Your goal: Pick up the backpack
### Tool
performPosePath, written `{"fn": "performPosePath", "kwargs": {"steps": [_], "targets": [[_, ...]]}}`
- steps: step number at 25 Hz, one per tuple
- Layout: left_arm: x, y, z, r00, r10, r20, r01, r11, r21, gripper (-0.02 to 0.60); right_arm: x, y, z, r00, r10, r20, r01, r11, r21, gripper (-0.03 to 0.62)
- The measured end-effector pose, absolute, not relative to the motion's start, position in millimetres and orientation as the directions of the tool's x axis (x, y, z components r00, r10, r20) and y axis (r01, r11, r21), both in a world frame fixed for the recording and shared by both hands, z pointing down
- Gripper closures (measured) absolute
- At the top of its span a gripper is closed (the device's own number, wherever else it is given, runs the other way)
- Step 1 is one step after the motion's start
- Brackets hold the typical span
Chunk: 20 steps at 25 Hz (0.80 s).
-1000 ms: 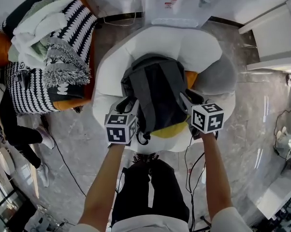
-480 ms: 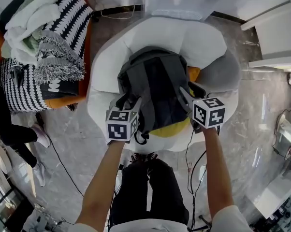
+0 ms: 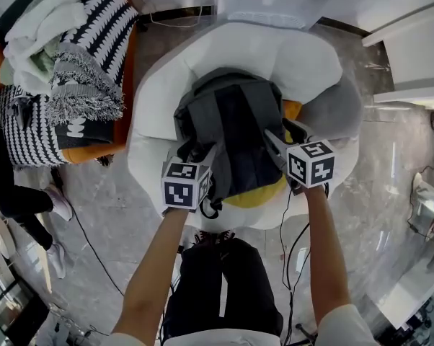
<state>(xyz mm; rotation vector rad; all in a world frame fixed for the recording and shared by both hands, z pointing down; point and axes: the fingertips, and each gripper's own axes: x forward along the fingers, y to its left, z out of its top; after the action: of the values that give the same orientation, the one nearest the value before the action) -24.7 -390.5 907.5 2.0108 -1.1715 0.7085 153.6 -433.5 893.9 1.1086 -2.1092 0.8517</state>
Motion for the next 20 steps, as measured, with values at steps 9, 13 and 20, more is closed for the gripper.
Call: {"fn": "performPosePath", "kwargs": {"steps": [9, 13, 20], "targets": [[-8.5, -392.0, 913.1, 0.502, -0.501, 0.706, -0.859, -0.386, 0.337, 0.342, 146.4, -427.6, 910.3, -0.465, -0.456, 0.759, -0.837, 0.506, -0.208, 0.368], [0.3, -391.0, 910.1, 0.521, -0.493, 0.697, -0.847, -0.402, 0.349, 0.342, 145.0, -423.4, 910.1, -0.466, -0.443, 0.766, -0.824, 0.532, -0.194, 0.368], [5.7, -385.6, 906.5, 0.545, -0.466, 0.697, -0.831, -0.411, 0.375, 0.344, 142.8, -414.0, 902.8, -0.443, -0.454, 0.773, -0.810, 0.572, -0.128, 0.423]]}}
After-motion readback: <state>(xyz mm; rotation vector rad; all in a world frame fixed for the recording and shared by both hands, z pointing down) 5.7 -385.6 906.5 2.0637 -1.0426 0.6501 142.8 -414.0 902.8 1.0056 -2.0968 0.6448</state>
